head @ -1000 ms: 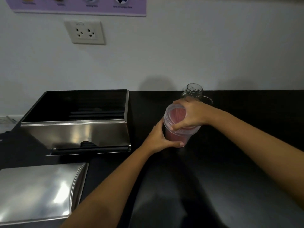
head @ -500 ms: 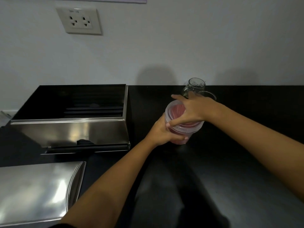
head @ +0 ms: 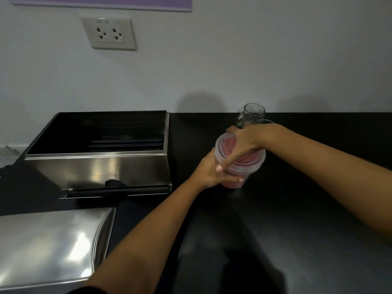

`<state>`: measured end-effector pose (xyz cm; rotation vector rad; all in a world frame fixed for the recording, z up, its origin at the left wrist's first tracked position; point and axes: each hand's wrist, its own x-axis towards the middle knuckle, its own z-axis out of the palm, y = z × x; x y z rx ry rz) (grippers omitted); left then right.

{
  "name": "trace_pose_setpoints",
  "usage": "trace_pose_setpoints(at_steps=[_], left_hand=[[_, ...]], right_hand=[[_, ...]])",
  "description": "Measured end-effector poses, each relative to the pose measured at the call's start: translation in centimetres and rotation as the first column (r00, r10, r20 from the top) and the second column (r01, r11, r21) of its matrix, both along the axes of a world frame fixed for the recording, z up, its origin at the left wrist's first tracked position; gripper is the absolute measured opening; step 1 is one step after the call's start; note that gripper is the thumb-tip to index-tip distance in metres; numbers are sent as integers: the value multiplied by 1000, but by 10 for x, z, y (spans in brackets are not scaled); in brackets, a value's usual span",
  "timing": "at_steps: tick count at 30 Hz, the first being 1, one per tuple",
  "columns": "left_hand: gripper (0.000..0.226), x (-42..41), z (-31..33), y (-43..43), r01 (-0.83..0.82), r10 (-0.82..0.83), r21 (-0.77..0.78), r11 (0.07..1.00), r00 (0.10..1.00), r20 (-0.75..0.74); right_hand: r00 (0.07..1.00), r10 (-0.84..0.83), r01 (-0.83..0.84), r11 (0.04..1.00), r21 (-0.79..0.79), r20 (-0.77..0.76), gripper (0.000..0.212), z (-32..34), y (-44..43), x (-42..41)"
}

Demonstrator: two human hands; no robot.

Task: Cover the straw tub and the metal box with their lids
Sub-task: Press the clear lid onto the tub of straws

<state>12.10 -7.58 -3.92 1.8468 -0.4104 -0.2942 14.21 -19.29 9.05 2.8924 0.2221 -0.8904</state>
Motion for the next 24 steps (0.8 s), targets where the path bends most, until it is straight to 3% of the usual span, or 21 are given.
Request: trace_pose_setpoints(at_steps=[2, 10, 19, 24], left_hand=[[98, 0, 1, 2, -5, 5, -6, 1000, 1000, -9], [101, 2, -4, 5, -10, 9, -12, 1000, 999, -31], [93, 2, -2, 6, 8, -8, -19, 1000, 1000, -6], [89, 2, -5, 4, 7, -9, -47, 999, 1000, -24]], right_hand=[[997, 23, -21, 999, 33, -73, 118, 0, -2, 0], [992, 109, -94, 970, 223, -60, 104, 0, -9, 2], [998, 57, -56, 996, 68, -9, 107, -6, -1, 3], [984, -175, 176, 984, -5, 24, 113, -12, 9, 1]])
